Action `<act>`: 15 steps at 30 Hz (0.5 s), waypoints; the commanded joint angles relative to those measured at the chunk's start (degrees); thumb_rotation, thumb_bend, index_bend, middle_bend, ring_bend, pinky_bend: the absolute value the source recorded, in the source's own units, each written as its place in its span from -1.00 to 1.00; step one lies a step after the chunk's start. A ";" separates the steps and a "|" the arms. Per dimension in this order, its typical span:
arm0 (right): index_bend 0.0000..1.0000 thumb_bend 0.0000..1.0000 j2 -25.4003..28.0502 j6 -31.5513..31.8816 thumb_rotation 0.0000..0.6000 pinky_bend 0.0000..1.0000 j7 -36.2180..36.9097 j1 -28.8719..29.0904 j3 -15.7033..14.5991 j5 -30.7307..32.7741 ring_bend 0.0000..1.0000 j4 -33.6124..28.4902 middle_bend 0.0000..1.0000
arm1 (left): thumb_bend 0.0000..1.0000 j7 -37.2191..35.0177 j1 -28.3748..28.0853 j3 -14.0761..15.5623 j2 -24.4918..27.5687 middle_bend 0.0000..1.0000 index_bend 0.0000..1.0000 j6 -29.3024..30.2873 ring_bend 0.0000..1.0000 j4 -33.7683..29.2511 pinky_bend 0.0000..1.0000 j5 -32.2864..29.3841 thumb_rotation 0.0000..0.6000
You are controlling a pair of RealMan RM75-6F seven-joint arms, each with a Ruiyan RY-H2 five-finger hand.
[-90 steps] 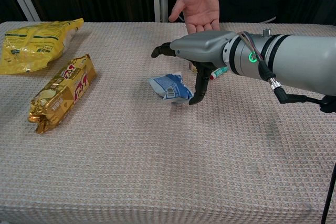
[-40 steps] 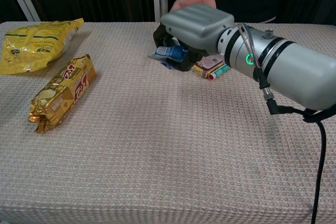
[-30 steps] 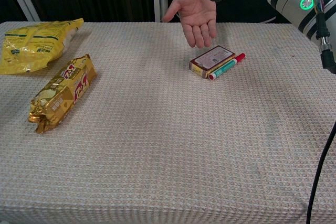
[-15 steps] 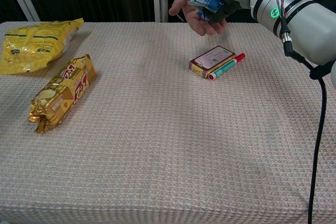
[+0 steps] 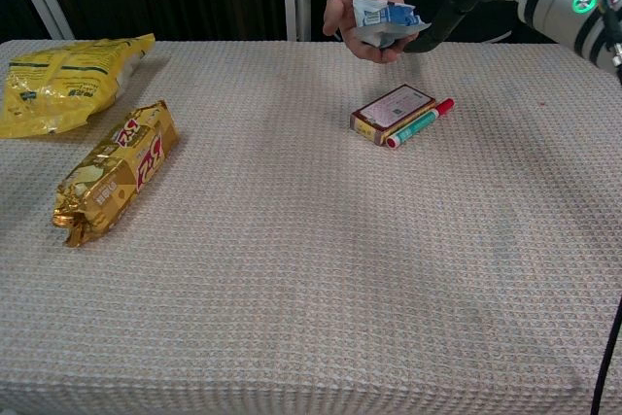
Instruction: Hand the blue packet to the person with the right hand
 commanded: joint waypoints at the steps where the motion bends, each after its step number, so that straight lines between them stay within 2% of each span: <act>1: -1.00 -1.00 12.11 13.84 1.00 -1.00 -0.77 -12.84 -8.53 -8.60 -1.00 -14.47 -1.00 | -1.00 0.14 0.09 0.21 0.25 -0.87 -0.93 0.00 -0.87 -0.22 -0.58 0.22 0.03; 3: -1.00 -1.00 16.39 18.03 1.00 -1.00 -1.32 -18.83 -13.28 -9.63 -1.00 -16.39 -1.00 | -1.00 0.27 0.07 0.43 0.56 -0.87 -0.93 -0.31 -0.87 -0.44 -0.58 0.30 0.04; 5: -1.00 -1.00 19.17 19.51 1.00 -1.00 3.29 -23.44 -16.47 -8.71 -1.00 -14.88 -1.00 | -1.00 0.41 0.00 0.48 0.75 -0.87 -0.93 -0.45 -0.87 -0.66 -0.58 0.39 0.03; 8: -1.00 -1.00 19.99 19.58 1.00 -1.00 9.72 -27.84 -17.91 -5.72 -1.00 -9.82 -1.00 | -1.00 0.58 -0.03 0.66 0.69 -0.87 -0.93 -0.46 -0.87 -0.94 -0.58 0.81 0.03; 12: -1.00 -1.00 18.45 20.76 1.00 -1.00 12.22 -32.12 -19.00 -5.13 -1.00 -4.71 -1.00 | -1.00 1.01 0.05 1.10 0.44 -0.87 -0.93 -0.64 -0.87 -1.06 -0.58 1.20 0.03; 15: -1.00 -1.00 17.39 21.13 1.00 -1.00 13.05 -33.37 -18.40 -5.72 -1.00 -2.26 -1.00 | -1.00 0.98 0.03 1.02 0.20 -0.87 -0.93 -0.71 -0.87 -0.91 -0.58 1.04 0.03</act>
